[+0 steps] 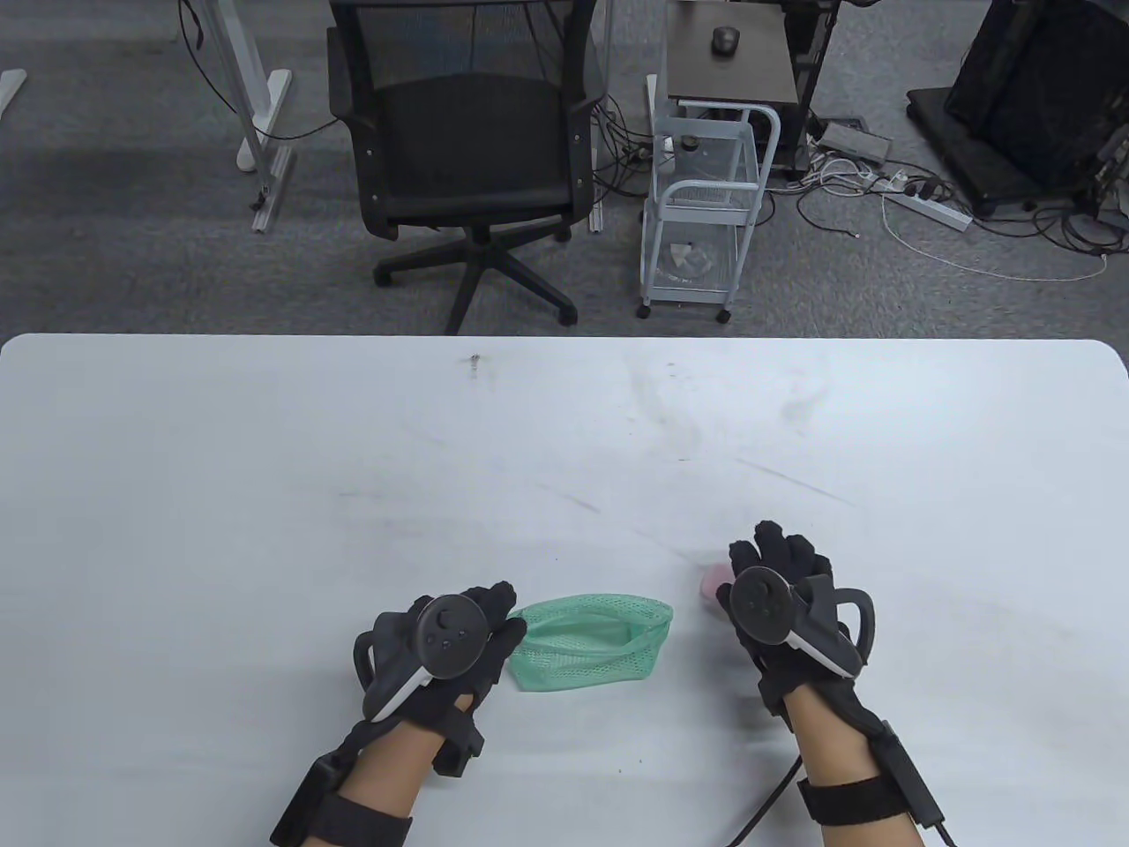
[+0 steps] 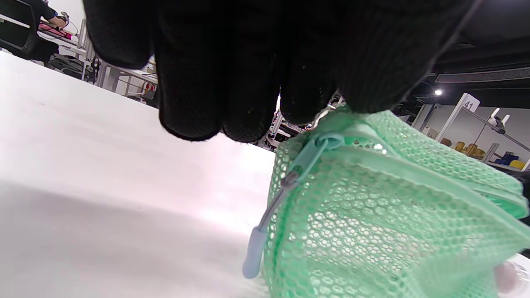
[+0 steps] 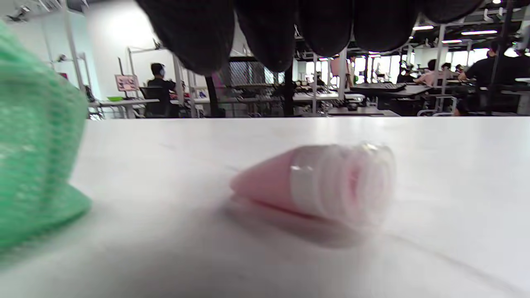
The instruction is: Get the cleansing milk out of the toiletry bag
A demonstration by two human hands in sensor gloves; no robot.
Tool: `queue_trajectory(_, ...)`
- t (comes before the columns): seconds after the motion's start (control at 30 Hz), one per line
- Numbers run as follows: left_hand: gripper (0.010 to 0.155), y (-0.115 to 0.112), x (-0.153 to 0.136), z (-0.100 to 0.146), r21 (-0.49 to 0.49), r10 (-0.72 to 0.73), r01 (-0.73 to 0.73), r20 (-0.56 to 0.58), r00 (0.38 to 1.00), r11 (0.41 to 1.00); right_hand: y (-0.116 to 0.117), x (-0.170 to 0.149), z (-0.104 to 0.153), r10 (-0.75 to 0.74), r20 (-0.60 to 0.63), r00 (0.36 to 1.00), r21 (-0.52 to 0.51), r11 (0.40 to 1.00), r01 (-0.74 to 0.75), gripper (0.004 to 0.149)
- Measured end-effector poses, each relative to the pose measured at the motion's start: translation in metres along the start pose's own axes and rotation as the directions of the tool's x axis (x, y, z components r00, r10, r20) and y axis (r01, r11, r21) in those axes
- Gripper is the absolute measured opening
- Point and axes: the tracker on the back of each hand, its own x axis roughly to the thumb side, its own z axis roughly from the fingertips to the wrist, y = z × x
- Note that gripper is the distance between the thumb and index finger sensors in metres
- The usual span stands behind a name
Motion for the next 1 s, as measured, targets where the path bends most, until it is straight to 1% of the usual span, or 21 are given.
queue_trajectory(0.07,0.052,0.0,0.0,0.0,0.001,0.002,-0.002,0.0,1.0,1.0,-0.004,0.008,0.004,-0.031,0.059,0.998,-0.024,0.999,0.032,0.056)
queue_trajectory(0.23,0.051,0.0,-0.001,0.0,-0.012,0.011,-0.01,0.006,1.0,1.0,-0.008,0.032,0.012,-0.076,0.189,0.979,-0.024,0.996,0.082,0.056)
queue_trajectory(0.3,0.051,-0.002,-0.001,-0.001,-0.042,0.03,-0.029,0.021,0.999,0.999,-0.006,0.041,0.014,-0.104,0.229,0.968,-0.008,0.994,0.109,0.056)
queue_trajectory(0.37,0.05,-0.003,0.0,-0.001,-0.045,0.017,-0.015,0.028,0.999,0.999,-0.003,0.047,0.016,-0.176,0.264,0.948,0.04,0.984,0.172,0.054)
queue_trajectory(0.47,0.048,-0.006,0.001,-0.002,-0.073,0.039,-0.035,0.045,0.998,0.997,0.004,0.054,0.016,-0.192,0.269,0.944,0.077,0.981,0.178,0.051)
queue_trajectory(0.6,0.047,-0.006,0.002,-0.002,-0.082,0.039,-0.035,0.056,0.998,0.996,0.01,0.058,0.015,-0.167,0.269,0.948,0.079,0.985,0.151,0.045)
queue_trajectory(0.83,0.046,-0.006,0.002,-0.002,-0.086,0.023,-0.018,0.052,0.998,0.996,0.011,0.057,0.014,-0.143,0.247,0.958,0.021,0.99,0.143,0.04)
queue_trajectory(1.0,0.046,-0.006,0.002,-0.003,-0.093,0.011,-0.007,0.052,0.999,0.996,0.011,0.054,0.013,-0.135,0.23,0.964,-0.009,0.99,0.141,0.039)
